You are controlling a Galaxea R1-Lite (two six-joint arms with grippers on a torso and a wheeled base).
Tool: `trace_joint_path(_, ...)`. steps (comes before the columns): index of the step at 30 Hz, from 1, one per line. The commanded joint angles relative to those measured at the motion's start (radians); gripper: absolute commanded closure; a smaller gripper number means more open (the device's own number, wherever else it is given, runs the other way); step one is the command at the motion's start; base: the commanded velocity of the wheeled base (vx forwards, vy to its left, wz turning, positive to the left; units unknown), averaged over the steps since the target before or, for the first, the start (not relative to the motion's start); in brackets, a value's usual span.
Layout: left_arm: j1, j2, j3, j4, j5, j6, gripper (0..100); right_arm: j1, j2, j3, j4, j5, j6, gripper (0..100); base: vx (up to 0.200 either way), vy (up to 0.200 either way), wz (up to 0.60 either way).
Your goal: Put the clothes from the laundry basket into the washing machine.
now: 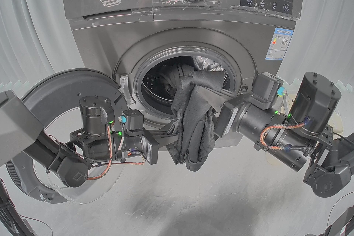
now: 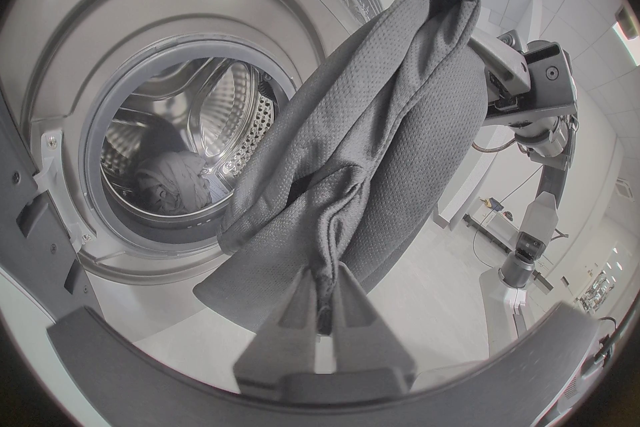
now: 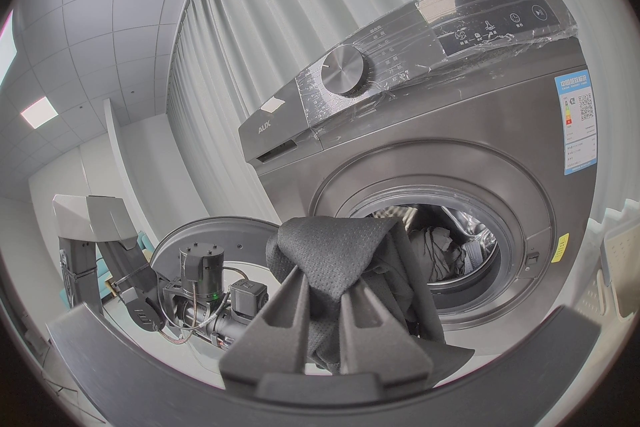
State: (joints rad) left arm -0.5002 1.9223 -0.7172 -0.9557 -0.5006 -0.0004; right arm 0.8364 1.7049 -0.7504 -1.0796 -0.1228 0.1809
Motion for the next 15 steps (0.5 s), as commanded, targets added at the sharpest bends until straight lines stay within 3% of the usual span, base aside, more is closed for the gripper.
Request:
trace_joint_path(1,0.000,-0.002,0.001,-0.009,0.001,-0.001,100,-0.003,0.001,0.000,0.000,0.000,0.000,100,0.000,0.000,0.00)
trace_joint_path(9,-0.012,-0.045,0.039,-0.077,-0.001,-0.003,100,-0.017,0.029,0.006,-0.002,0.003,0.002,100,0.000,0.000,0.00)
trace_joint_path(13,-0.031,-0.100,0.070,-0.115,-0.006,-0.020,100,-0.042,0.070,0.008,-0.003,0.008,0.006,100,0.000,0.000,0.00)
trace_joint_path(15,-0.043,-0.131,0.076,-0.153,-0.007,-0.043,100,-0.051,0.104,0.010,-0.033,0.008,0.003,100,0.000,0.000,0.00)
